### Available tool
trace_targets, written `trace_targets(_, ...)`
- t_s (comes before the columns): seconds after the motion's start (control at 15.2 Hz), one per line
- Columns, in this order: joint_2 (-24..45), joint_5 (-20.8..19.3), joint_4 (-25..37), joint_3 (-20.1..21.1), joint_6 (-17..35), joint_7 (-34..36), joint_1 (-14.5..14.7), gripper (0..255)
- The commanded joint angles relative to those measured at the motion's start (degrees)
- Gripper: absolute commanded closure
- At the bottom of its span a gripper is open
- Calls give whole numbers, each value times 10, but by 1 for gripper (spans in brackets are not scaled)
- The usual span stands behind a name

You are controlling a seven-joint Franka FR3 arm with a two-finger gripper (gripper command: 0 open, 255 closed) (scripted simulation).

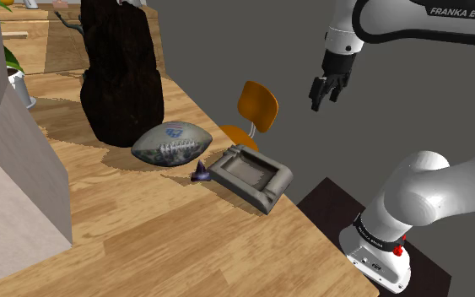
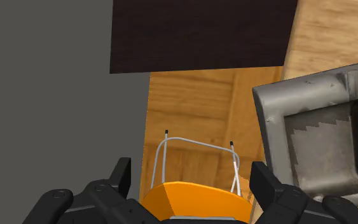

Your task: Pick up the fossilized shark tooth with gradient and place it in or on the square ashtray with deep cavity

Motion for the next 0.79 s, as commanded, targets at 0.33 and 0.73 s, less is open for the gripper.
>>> trace_targets(0.33,55,21,-9,29,77,0,33,0)
trace_targets(0.73,131,40,-4,67,164,-2,70,0)
